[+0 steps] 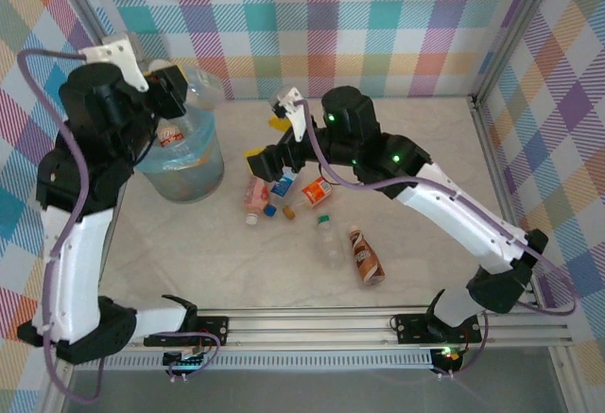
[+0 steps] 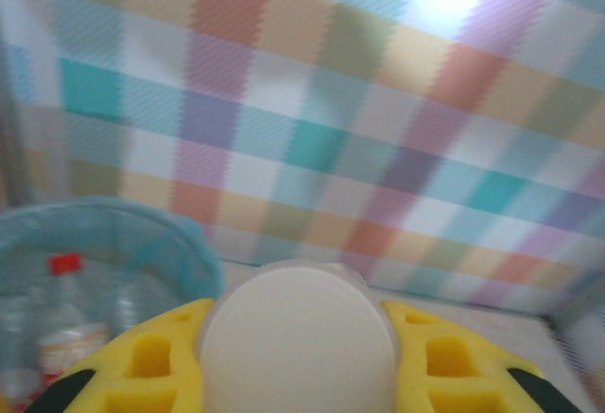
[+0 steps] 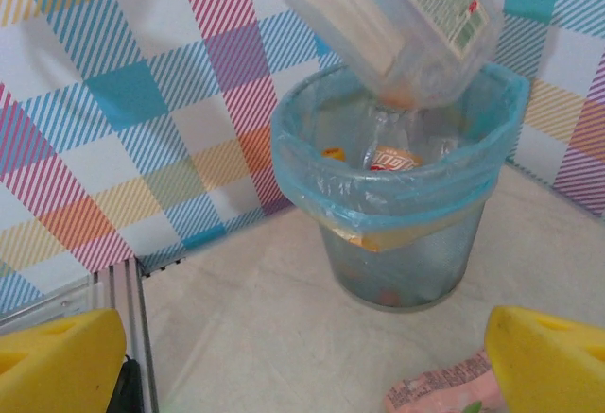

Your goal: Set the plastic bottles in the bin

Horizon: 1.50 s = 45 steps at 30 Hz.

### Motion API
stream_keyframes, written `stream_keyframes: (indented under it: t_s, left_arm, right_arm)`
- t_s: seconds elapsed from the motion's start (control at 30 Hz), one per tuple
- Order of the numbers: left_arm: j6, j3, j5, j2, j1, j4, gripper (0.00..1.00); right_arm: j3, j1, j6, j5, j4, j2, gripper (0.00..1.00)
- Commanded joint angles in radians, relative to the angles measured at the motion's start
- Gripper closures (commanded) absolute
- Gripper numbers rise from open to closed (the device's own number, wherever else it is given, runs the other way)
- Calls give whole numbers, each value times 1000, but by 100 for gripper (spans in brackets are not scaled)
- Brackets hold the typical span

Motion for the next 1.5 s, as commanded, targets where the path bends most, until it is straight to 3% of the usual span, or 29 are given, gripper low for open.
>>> stream_keyframes:
  t_s: [0.0,0.2,0.4,0.77,1.1,1.3,1.37,1.47]
  left_arm:
    - [75,65,-27,105,104,-72,100]
    - [68,111,63,215,277,-94,100]
    - [76,85,207,299,367,-169,100]
    - [168,-209,382,305,374,-140,100]
    - [215,-380,392,374,407,-80,98]
    - [215,-384,425,428,428,-64,88]
    - [215,-376,447,433,427,-69,81]
    - [213,-354,469,418,428,-72,59]
  right_arm:
    - [101,7,37,-55,-123,67,3]
    - [164,6,-3,-82,-176,138,4]
    - [214,5,-15,-115,-226,201,4]
    - [206,6,-24,-105,-274,229,4]
    - [196,5,10,-109,-278,253,5]
    - [199,6,26,-103,-286,269,6]
    - [200,6,32,-103,-289,273,7]
    - [201,6,39,-100,-291,271,7]
